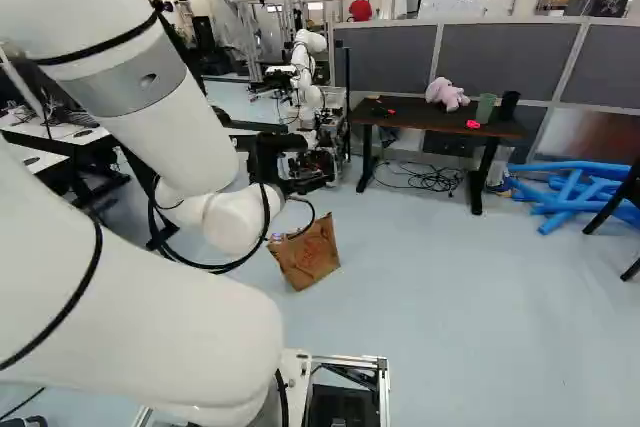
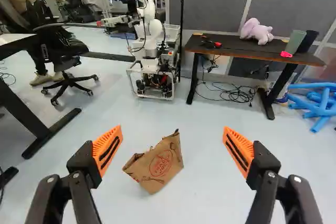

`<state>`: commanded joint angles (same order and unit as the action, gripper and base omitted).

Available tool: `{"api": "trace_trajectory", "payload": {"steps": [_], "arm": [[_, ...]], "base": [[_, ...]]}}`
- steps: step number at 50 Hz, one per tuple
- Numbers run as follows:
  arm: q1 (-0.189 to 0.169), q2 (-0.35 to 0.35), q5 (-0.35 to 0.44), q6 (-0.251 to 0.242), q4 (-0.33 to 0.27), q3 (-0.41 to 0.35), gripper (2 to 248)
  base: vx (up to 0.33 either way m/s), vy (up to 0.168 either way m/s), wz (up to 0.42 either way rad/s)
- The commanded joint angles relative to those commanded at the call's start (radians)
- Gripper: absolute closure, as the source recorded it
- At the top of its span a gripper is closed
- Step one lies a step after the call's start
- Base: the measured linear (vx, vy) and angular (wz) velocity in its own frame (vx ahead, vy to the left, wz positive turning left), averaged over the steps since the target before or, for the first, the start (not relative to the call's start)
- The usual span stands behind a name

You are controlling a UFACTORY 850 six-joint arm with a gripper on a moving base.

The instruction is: Pick up the bag on the ground and place it on the table

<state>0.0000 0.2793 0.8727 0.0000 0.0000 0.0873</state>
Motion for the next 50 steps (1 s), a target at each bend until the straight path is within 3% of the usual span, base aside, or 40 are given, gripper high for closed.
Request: {"api": "trace_trajectory", "payload": {"steps": [50], "arm": [[0.0,0.0,0.0,0.0,0.0,0.0,3]], "base": [[0.119,0.021,0.124]]}}
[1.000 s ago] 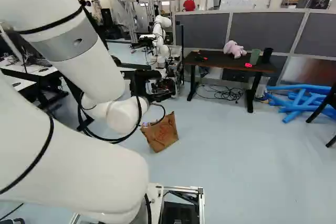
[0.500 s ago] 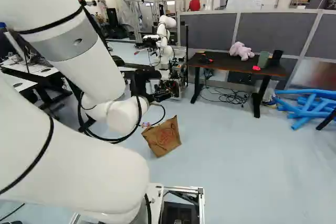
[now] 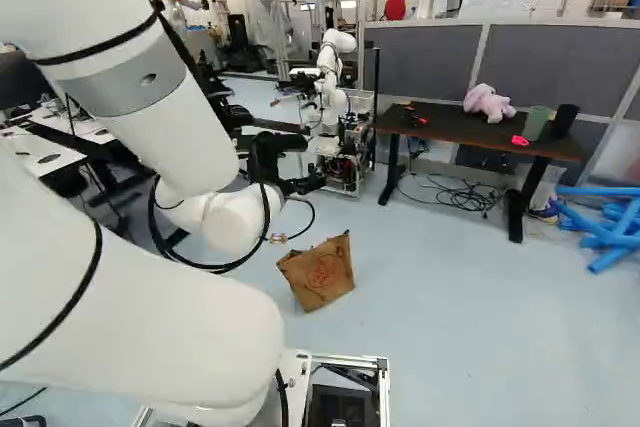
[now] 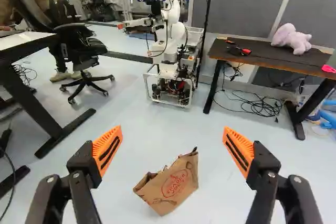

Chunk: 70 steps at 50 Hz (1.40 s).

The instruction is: Pick up the bag on the ground and place it on the table

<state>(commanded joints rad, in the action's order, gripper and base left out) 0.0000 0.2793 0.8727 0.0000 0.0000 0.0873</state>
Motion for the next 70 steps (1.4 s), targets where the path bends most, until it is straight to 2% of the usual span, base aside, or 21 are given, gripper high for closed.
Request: {"api": "trace_trajectory", "payload": {"steps": [21,47,70], "arm": [[0.0,0.0,0.0,0.0,0.0,0.0,3],[0.0,0.0,0.0,0.0,0.0,0.0,3],[0.0,-0.081,-0.042,0.0,0.0,0.068,3]], "base": [[0.126,-0.006,0.152],[0.102,-0.016,-0.001],[0.015,-0.001,-0.001]]}}
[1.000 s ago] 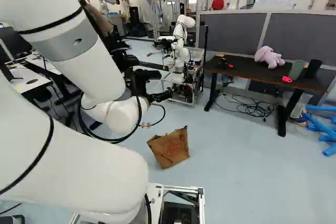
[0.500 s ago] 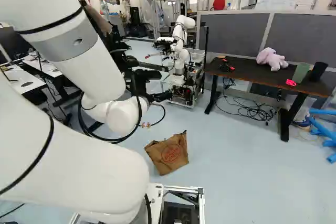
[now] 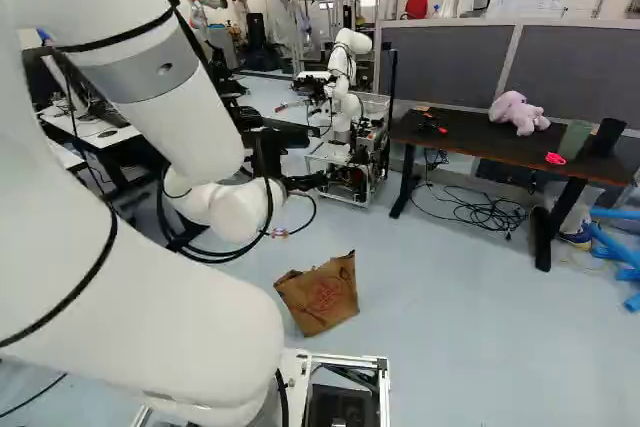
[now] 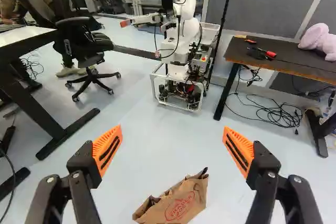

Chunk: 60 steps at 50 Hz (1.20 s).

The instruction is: Pick up the bag on the ground and place it on the table

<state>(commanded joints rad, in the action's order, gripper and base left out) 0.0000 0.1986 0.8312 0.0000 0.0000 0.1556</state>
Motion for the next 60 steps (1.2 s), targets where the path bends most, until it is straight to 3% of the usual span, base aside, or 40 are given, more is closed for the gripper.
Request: {"api": "trace_trajectory", "payload": {"steps": [34,60], "arm": [[-0.007,-0.235,-0.12,0.0,-0.002,0.137,3],[-0.02,-0.401,-0.204,0.0,-0.039,0.24,3]], "base": [[0.0,0.0,0.0],[0.0,0.0,0.0]]}}
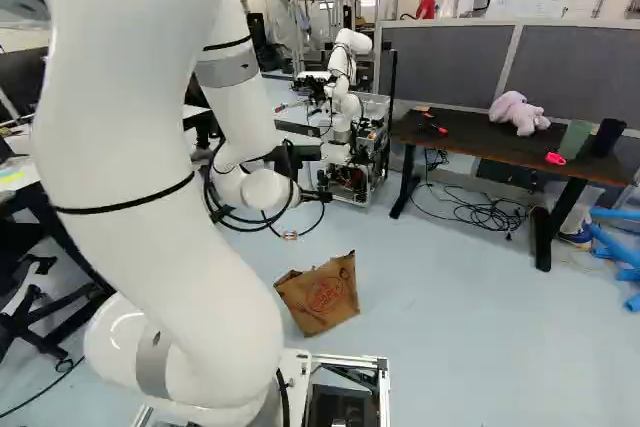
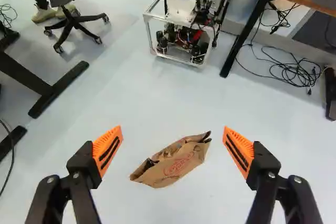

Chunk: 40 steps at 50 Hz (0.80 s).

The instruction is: Pick up the bag on the ground and place it on the table

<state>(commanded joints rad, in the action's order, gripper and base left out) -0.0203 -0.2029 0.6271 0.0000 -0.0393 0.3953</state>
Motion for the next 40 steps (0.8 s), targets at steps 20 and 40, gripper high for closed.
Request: {"api": "trace_trajectory", "payload": {"steps": [20,40], "arm": [[0.001,-0.124,-0.048,0.0,-0.009,0.086,3],[0.002,-0.248,-0.074,0.0,-0.007,0.18,3]], "base": [[0.0,0.0,0.0],[0.0,0.0,0.0]]}}
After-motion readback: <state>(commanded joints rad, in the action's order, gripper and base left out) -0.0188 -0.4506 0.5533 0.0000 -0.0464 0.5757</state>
